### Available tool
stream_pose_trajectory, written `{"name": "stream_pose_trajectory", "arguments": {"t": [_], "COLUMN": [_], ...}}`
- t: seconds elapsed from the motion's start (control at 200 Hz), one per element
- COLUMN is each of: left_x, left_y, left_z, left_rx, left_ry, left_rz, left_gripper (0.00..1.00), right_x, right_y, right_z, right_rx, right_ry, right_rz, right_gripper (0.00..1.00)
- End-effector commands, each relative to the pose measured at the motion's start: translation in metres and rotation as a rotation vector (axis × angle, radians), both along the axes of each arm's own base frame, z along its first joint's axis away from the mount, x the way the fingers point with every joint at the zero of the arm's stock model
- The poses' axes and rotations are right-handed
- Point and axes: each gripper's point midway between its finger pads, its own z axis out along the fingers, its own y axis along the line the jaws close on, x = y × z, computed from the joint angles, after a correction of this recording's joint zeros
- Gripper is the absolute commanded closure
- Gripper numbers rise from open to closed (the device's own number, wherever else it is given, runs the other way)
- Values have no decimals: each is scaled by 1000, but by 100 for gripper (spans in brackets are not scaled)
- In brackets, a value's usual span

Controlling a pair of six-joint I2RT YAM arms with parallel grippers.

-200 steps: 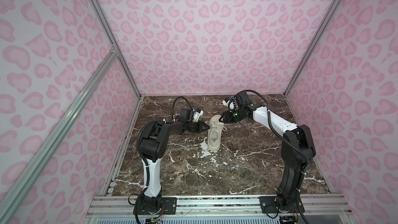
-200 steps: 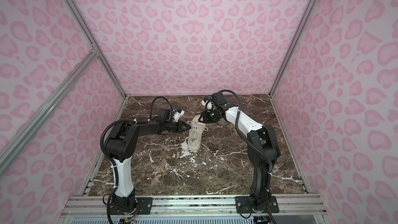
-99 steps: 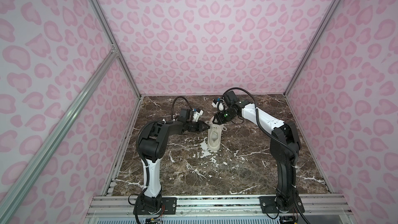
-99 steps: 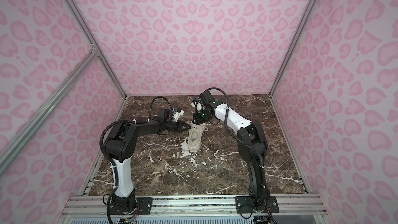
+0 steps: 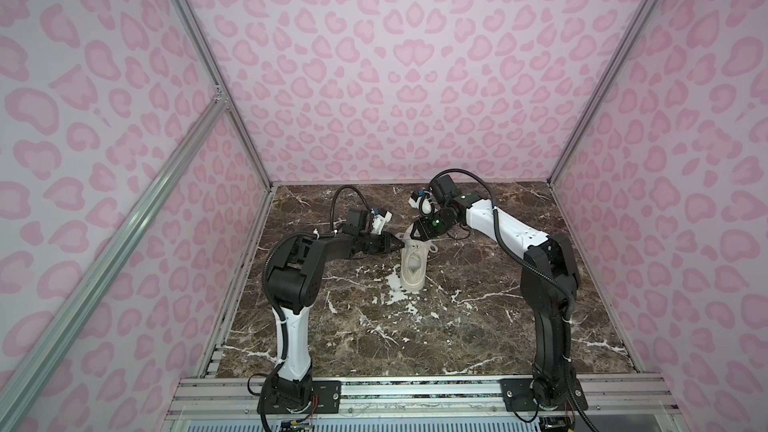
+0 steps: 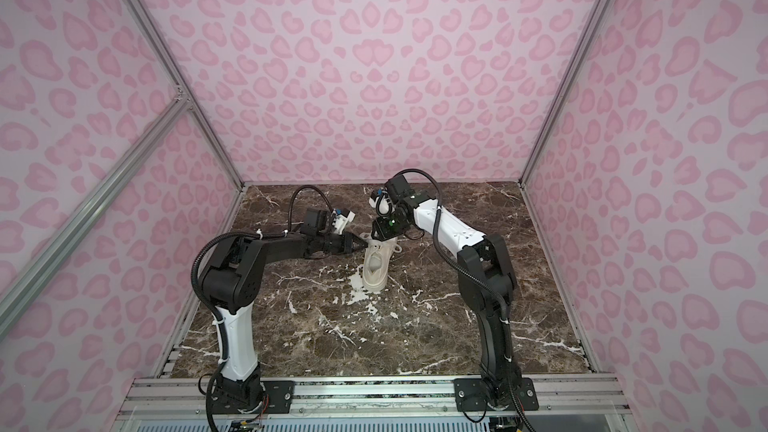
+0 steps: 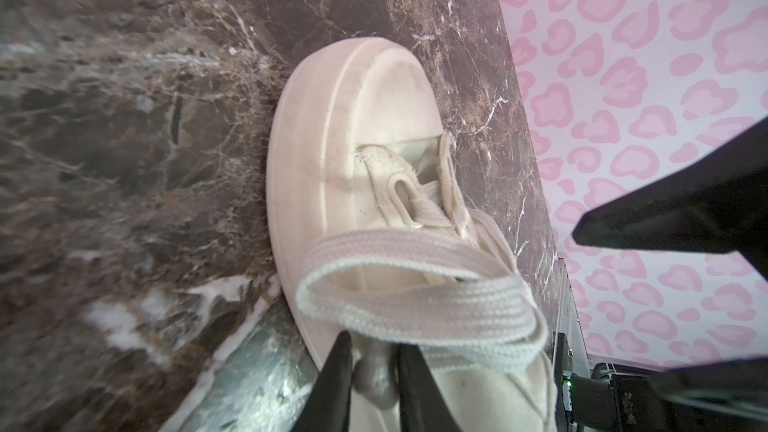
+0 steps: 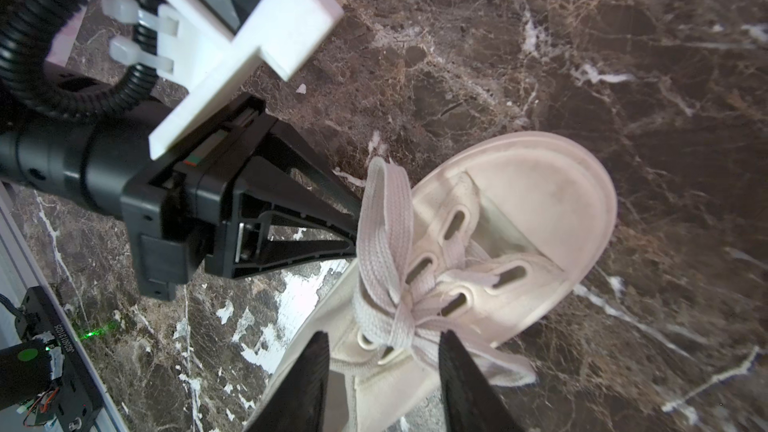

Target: Tie the shoes

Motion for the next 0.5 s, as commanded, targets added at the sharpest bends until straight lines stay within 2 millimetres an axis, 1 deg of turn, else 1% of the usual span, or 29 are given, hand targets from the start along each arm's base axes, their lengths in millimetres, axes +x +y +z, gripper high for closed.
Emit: {"name": "stream_pose_trajectory", "arguments": {"t": [0.0,0.095,0.38,0.495], "left_x": [-1,-1,-1,0], "left_y": [-1,-1,-1,-1], "left_z": [8,8,9,9], "left_rx": [-12,-11,-11,-12], "left_ry": [-14,-14,-11,-10], "left_rz": [-7,-6,-5,-4], "left_gripper": [77,78,78,78], "right_x": [2,5,4,7], "right_y": [0,3,15,14], "right_z": [-7,-9,-23,-31], "right_rx": [-26,-37,-93,-133], "right_ry": [-11,-20,-29,-34], "right_rz": [25,44,111,118], "right_gripper": [54,54,54,54]}}
